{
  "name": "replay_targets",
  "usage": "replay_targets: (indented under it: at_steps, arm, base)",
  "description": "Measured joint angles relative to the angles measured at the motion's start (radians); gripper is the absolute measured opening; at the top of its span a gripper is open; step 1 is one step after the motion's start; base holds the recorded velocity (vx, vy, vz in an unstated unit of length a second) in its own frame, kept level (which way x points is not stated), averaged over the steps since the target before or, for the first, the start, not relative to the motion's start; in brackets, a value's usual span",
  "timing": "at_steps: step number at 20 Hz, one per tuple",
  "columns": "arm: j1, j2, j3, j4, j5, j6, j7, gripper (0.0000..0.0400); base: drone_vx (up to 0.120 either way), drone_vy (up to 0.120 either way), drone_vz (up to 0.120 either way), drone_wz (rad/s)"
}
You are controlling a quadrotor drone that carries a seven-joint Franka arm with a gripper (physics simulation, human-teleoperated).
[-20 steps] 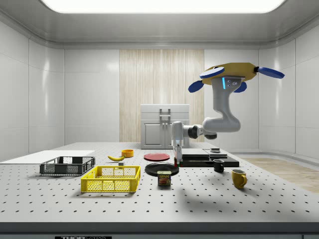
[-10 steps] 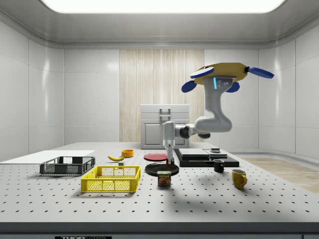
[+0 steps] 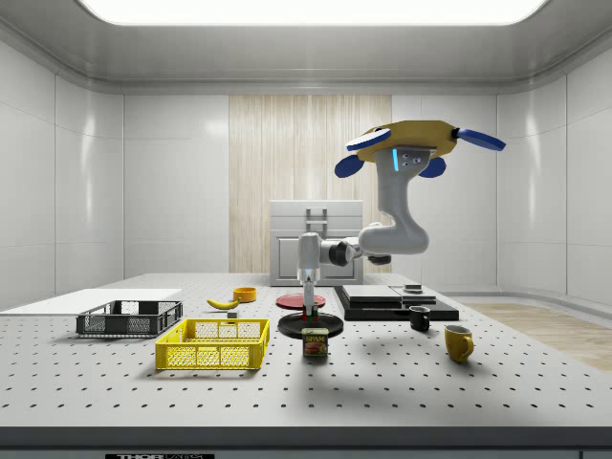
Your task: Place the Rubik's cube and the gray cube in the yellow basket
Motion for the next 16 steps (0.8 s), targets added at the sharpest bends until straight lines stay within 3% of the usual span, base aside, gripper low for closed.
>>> replay_targets:
  at_steps: [16]
  arm:
    - [-0.005,-0.023,0.003,0.001,0.009,0.022,0.004,0.0321]
  base:
    - [0.12,0.0,0.0,0.0]
